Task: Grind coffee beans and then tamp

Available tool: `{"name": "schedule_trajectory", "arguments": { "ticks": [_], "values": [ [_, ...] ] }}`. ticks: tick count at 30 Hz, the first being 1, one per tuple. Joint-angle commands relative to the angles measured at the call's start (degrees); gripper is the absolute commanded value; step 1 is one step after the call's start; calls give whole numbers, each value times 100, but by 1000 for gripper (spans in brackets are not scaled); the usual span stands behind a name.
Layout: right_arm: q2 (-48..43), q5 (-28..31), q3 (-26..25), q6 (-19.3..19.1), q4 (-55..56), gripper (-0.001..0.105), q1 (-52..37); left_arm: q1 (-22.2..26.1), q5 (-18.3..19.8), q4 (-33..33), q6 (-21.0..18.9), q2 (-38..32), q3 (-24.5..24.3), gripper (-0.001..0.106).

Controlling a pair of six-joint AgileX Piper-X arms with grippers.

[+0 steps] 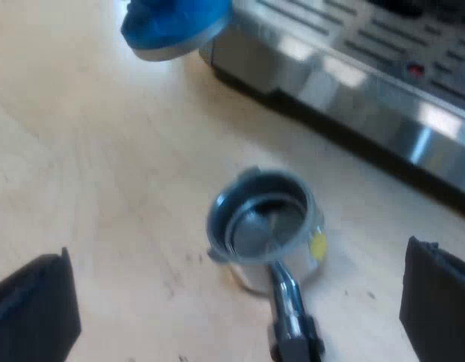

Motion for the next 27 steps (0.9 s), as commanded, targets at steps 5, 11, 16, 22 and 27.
{"name": "schedule_trajectory", "arguments": {
  "ticks": [5, 11, 16, 22, 27],
  "values": [
    [-40, -437, -303, -378, -37, 88, -11, 888, 37, 29, 17, -147, 763, 0],
    [32, -442, -321, -414, -37, 88, -11, 1489, 38, -385, 5, -147, 1086, 0],
    [338, -632, -364, -414, -37, 88, -11, 1521, -111, -521, 5, 222, 1090, 0],
    [788, -814, -464, -414, -166, 88, -37, 1521, -368, -724, -80, 801, 1090, 0],
    [1003, -854, -464, -402, -387, 88, -85, 1521, -368, -863, -80, 912, 1090, 0]
  ]
}}
